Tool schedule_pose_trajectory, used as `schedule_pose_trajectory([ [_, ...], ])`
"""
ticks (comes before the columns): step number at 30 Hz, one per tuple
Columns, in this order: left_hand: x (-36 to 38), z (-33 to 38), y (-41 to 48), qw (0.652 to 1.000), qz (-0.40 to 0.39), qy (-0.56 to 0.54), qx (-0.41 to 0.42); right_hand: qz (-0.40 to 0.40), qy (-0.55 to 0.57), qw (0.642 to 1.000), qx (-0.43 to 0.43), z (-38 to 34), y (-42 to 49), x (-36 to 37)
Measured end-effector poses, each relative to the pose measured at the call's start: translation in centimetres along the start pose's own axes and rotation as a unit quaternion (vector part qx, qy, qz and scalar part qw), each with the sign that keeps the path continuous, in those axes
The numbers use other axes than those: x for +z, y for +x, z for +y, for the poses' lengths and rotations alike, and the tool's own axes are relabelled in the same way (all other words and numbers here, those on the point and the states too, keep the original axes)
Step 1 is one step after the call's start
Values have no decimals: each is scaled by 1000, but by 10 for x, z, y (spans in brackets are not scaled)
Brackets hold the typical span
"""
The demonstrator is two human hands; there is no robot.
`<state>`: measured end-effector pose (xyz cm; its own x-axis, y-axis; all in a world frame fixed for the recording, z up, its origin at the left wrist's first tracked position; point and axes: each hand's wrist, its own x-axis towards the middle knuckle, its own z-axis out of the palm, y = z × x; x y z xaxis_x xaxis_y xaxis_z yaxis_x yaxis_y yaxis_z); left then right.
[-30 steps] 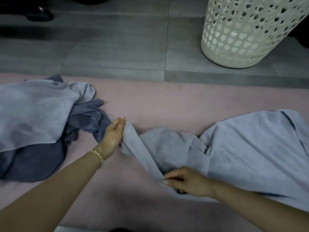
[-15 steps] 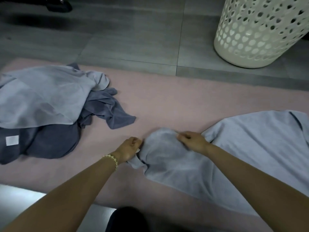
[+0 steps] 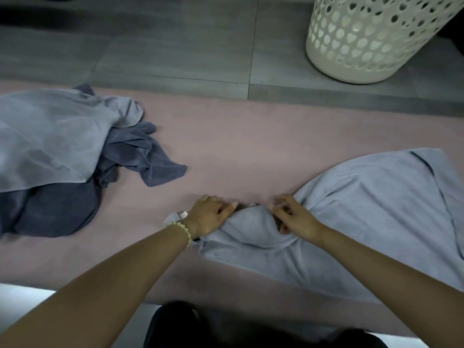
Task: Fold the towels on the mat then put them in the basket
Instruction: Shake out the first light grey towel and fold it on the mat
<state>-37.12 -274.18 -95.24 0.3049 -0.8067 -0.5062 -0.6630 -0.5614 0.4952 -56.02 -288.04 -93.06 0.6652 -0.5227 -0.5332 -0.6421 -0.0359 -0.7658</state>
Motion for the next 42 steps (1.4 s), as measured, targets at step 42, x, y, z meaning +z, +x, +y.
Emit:
schedule_pose_trajectory([
  [42,-136,-30,37,819,282,-499,30,-126,110,978,127,-87,108,19],
])
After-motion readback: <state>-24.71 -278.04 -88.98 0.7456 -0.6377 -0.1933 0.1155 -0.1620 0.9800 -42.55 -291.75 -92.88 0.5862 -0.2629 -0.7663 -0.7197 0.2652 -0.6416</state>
